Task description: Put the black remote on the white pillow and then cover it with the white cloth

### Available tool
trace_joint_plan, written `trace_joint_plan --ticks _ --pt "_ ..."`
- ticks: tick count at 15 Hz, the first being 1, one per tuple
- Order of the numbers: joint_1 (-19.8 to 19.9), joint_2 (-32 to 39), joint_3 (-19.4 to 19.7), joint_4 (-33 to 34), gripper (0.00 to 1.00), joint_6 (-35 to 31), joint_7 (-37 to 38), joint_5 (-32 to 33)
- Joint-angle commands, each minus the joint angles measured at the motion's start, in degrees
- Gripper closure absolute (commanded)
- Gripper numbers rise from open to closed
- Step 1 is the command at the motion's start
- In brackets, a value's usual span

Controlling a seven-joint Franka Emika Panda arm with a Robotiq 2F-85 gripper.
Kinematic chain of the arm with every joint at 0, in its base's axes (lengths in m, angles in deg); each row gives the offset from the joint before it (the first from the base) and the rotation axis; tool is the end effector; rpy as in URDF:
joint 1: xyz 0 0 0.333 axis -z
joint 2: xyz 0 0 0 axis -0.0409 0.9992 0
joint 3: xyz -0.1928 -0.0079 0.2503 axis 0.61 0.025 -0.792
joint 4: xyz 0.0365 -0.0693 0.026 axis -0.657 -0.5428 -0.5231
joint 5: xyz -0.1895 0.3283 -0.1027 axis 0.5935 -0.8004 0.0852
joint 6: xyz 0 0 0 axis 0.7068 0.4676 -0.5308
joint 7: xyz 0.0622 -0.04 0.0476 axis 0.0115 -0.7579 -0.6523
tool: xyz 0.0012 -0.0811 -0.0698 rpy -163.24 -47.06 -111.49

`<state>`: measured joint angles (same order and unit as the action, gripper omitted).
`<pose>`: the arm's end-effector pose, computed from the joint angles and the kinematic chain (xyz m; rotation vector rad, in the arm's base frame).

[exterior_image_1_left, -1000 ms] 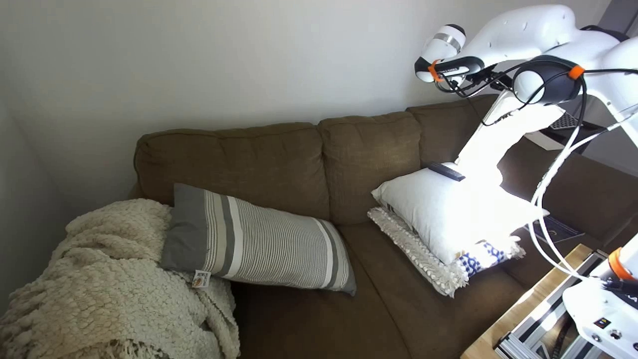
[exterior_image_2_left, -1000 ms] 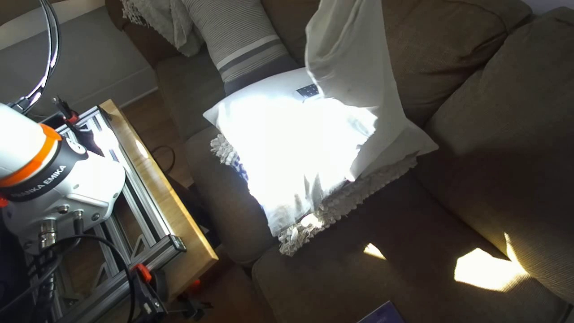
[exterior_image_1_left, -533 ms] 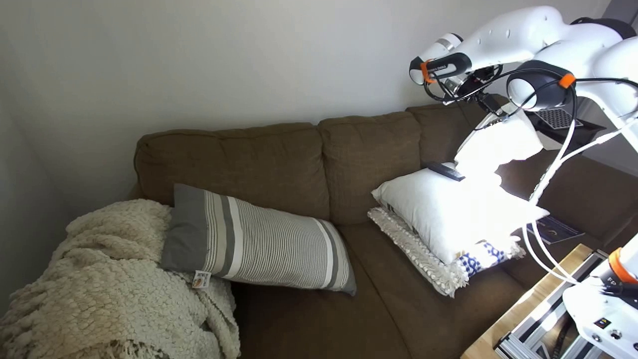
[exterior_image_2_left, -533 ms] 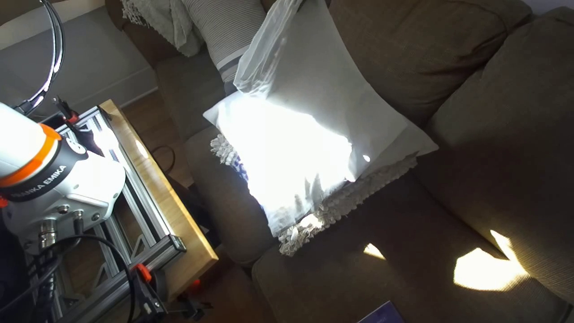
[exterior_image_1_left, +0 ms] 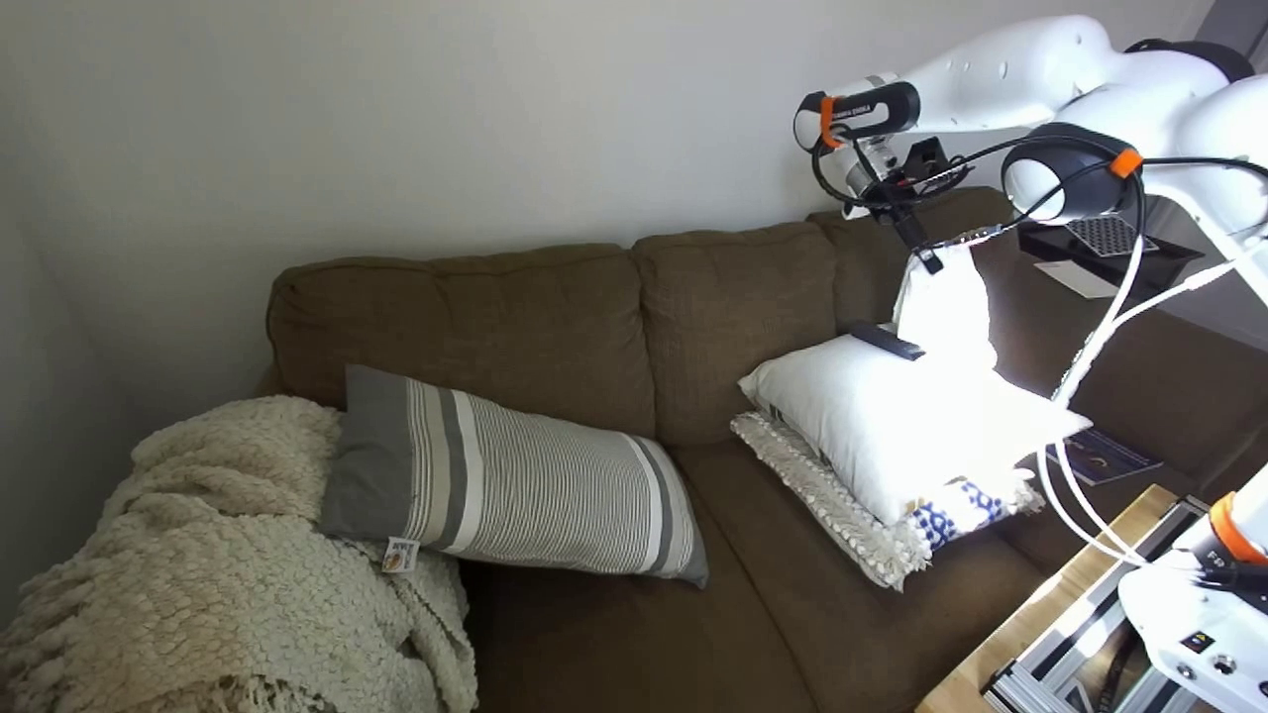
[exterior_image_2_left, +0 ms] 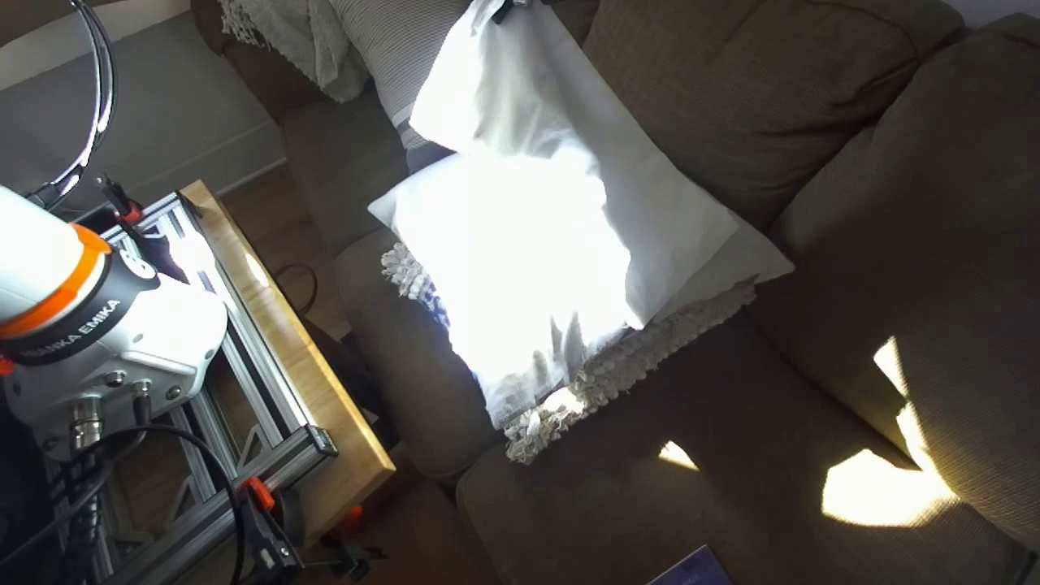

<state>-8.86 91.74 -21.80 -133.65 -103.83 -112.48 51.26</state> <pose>0.6228 -0.1197 0.3086 -2.4027 -0.5709 1.3340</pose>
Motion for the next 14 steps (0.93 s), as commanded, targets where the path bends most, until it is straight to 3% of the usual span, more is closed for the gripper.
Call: trace_joint_plan --ticks 1,3,4,7,9,10,13,14 --pt "2.6 -0.2 -4.9 0.5 0.99 0.0 11.6 -10.1" --pt "4.0 1.7 -6.1 4.4 0.99 -0.1 17.3 -15.9" --pt "9.4 -0.1 -15.6 5.8 0.99 -1.8 23.6 -13.6" --pt "15.3 2.5 -25.7 12.3 0.99 -6.5 31.7 -11.4" --pt "18.0 4.1 -30.1 14.9 0.99 -9.3 35.8 -10.9" --pt "15.7 5.1 -25.6 15.7 0.99 -9.9 35.7 -14.2" --pt "16.0 6.5 -26.4 17.2 0.99 -11.8 37.6 -13.5" --pt "15.5 7.1 -26.2 17.7 0.70 -12.4 37.8 -12.8"
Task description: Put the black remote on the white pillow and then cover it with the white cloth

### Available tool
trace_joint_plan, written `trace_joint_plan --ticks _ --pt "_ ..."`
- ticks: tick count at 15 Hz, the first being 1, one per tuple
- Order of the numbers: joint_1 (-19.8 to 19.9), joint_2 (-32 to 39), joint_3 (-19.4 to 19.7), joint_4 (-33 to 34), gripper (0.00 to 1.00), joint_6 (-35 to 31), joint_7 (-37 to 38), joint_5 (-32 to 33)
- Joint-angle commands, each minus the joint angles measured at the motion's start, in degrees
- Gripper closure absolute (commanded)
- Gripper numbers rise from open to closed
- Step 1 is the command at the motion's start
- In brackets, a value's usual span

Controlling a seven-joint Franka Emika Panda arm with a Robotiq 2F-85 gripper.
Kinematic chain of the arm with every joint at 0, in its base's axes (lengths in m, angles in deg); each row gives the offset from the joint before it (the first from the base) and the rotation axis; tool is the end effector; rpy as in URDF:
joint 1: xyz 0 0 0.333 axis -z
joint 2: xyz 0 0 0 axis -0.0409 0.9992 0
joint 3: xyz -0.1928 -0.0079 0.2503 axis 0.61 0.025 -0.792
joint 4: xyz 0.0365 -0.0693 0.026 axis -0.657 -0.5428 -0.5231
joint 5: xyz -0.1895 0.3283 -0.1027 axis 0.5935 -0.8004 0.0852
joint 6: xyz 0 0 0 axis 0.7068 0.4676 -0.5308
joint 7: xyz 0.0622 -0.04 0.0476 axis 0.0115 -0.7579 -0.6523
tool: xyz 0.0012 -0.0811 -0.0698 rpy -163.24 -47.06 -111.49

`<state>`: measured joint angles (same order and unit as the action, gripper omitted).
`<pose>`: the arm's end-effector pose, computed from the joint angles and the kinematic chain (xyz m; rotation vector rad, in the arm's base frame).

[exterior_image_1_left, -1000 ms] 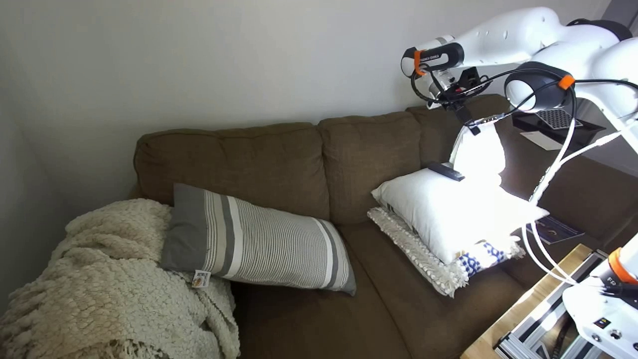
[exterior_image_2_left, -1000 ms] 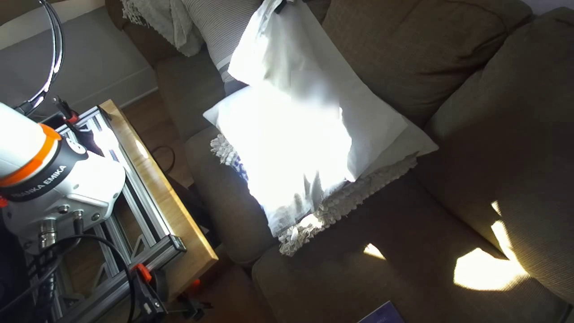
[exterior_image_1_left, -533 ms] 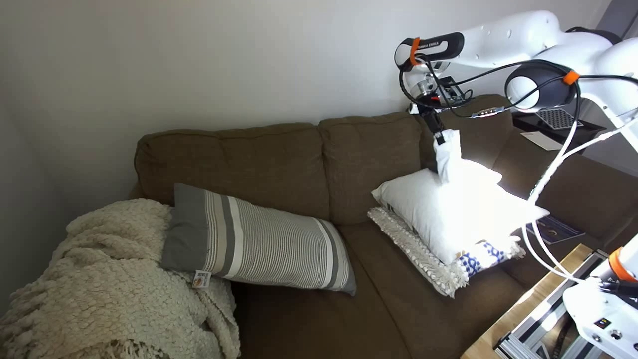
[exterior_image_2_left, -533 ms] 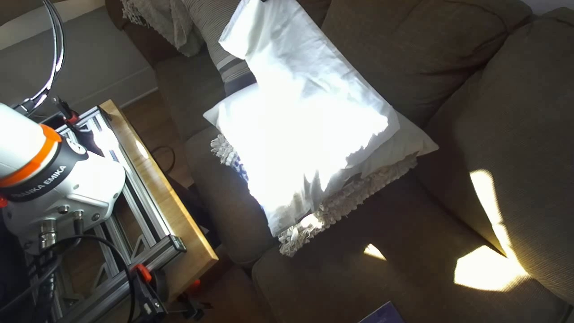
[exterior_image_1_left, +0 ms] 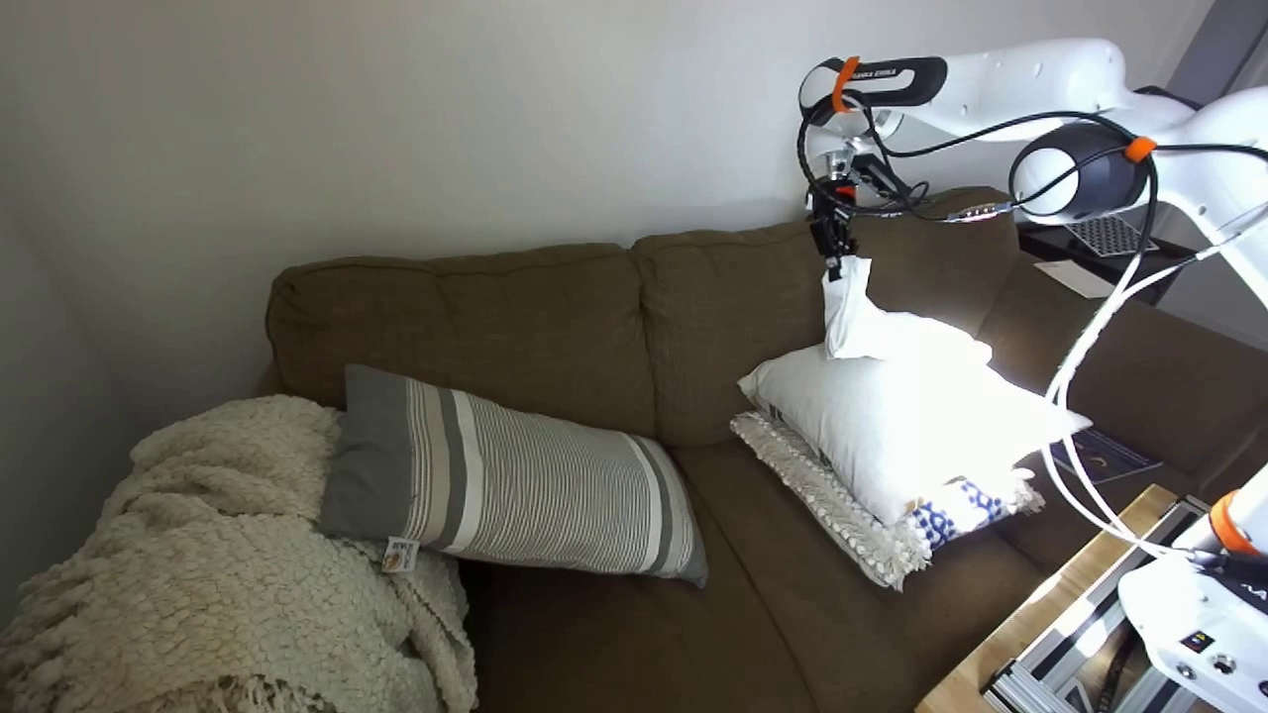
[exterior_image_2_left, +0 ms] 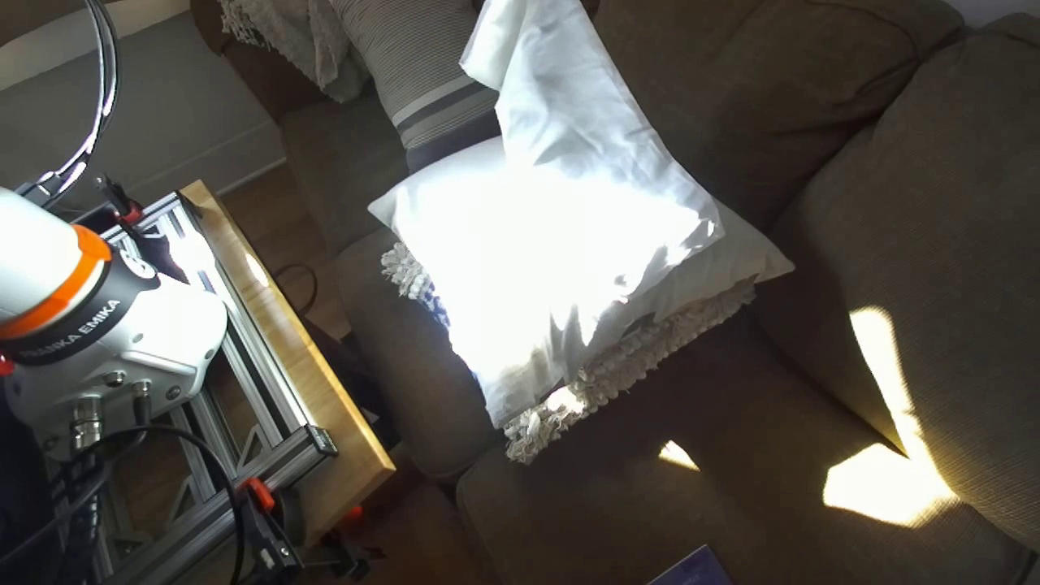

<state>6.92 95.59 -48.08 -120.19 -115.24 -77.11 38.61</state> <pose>0.6924 -0.0743 0.2889 -2.5213 -0.1676 0.8951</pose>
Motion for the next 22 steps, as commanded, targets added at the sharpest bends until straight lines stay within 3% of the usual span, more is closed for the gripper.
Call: trace_joint_plan --ticks 1,10,18,22 --pt "-0.5 3.5 0.0 4.6 0.68 -1.0 2.6 0.1" --pt "-3.0 -1.4 2.4 5.0 0.01 -7.6 -0.7 3.7" --pt "-4.4 -11.4 9.1 0.3 0.01 -22.5 -6.4 13.8" --pt "-3.5 -18.1 9.9 -6.4 0.00 -26.9 -8.7 12.6"
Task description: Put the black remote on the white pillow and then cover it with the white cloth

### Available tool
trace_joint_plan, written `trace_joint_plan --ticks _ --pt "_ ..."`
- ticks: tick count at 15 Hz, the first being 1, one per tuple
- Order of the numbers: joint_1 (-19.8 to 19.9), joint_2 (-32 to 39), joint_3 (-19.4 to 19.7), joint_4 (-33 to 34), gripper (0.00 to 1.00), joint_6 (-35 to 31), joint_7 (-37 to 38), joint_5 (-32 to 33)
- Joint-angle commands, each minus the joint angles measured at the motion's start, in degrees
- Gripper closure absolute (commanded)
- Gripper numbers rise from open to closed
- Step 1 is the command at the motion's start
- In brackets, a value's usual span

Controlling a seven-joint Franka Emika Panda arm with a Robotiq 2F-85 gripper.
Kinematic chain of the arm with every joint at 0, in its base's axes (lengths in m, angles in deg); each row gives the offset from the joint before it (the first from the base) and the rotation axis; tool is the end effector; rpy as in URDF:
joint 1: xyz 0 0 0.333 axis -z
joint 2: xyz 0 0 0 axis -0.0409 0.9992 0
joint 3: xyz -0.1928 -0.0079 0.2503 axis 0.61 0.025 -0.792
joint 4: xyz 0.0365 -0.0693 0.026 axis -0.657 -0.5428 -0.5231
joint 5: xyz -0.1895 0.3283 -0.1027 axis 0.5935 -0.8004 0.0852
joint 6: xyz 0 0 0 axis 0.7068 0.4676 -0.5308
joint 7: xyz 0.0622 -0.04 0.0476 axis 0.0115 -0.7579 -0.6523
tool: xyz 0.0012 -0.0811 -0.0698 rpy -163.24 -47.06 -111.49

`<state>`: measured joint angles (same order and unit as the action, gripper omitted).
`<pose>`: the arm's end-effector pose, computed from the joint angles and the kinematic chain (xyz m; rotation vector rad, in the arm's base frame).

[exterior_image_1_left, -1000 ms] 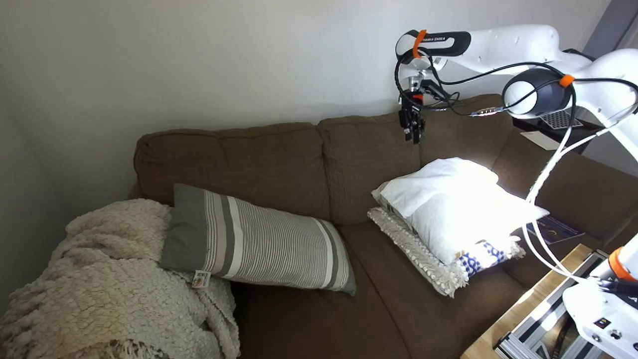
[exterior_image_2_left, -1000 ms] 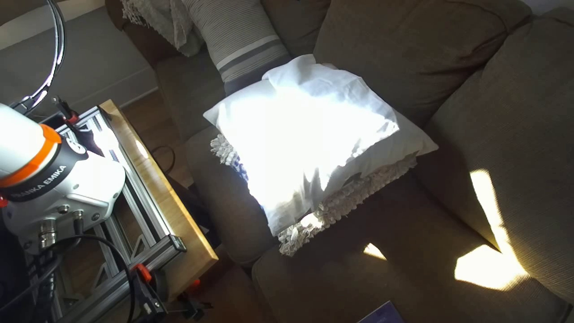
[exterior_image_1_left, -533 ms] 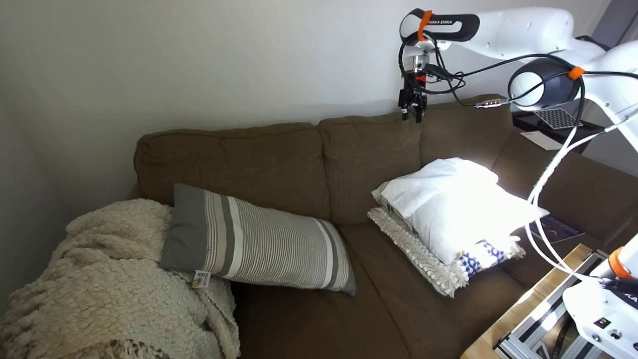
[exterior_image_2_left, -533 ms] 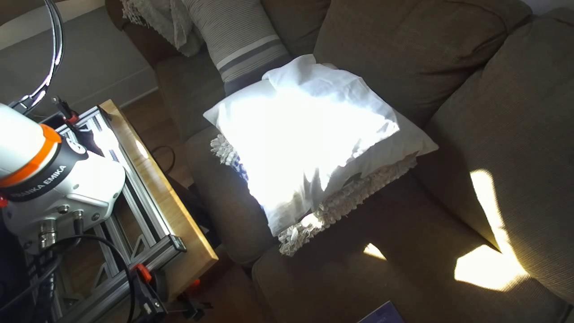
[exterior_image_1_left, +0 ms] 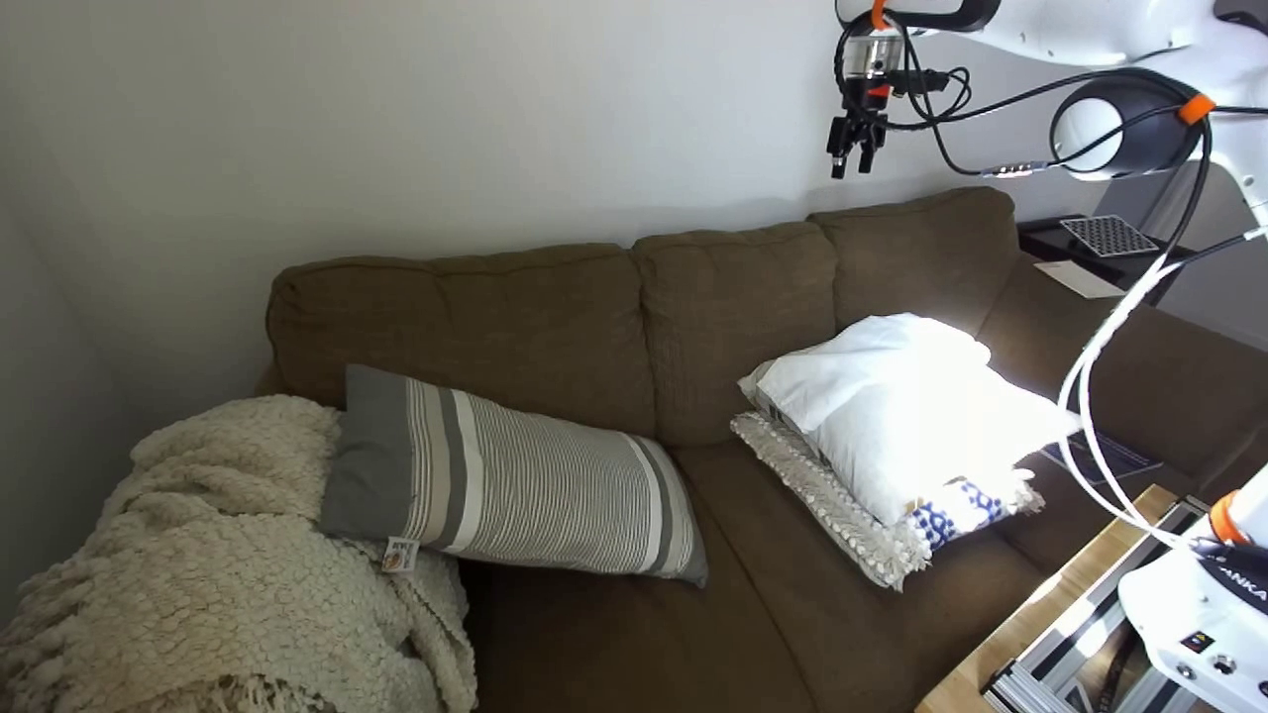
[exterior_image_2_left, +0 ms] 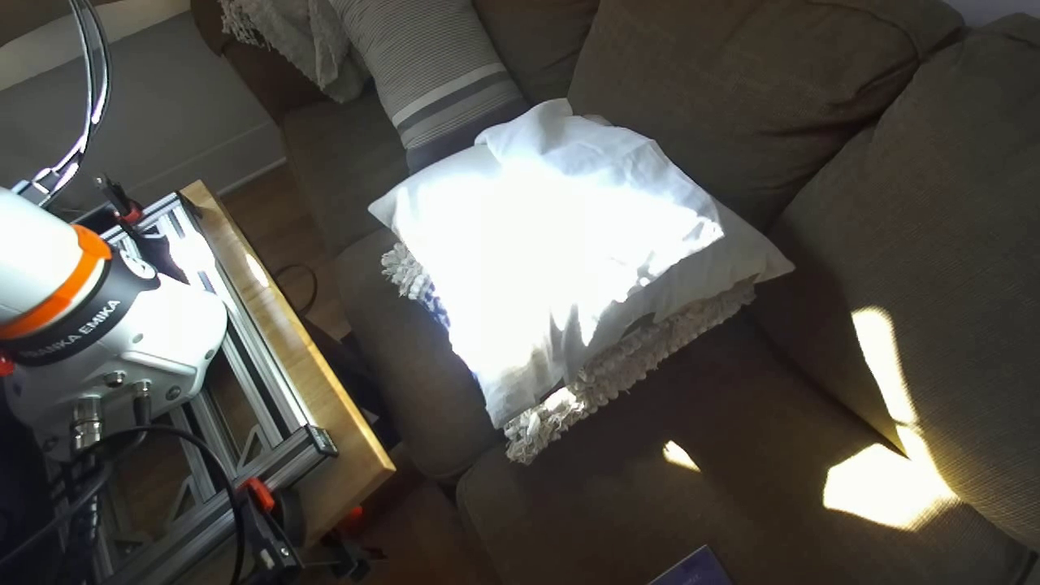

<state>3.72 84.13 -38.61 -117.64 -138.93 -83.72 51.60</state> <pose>0.7286 -0.1409 0.4710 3.1216 0.2403 -0.1621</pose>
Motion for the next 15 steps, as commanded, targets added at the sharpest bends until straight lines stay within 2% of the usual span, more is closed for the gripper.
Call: trace_joint_plan --ticks 1,9,14,15 --pt "-0.3 -8.5 0.5 -11.2 0.00 -3.8 -2.8 -0.6" --pt "-0.4 -22.2 2.3 -30.9 0.00 -4.9 -7.8 0.6" --pt "-0.6 -28.2 3.0 -42.1 0.00 -6.9 -11.3 1.3" --pt "5.8 -24.4 -4.5 -34.2 0.00 -3.8 -8.2 2.7"
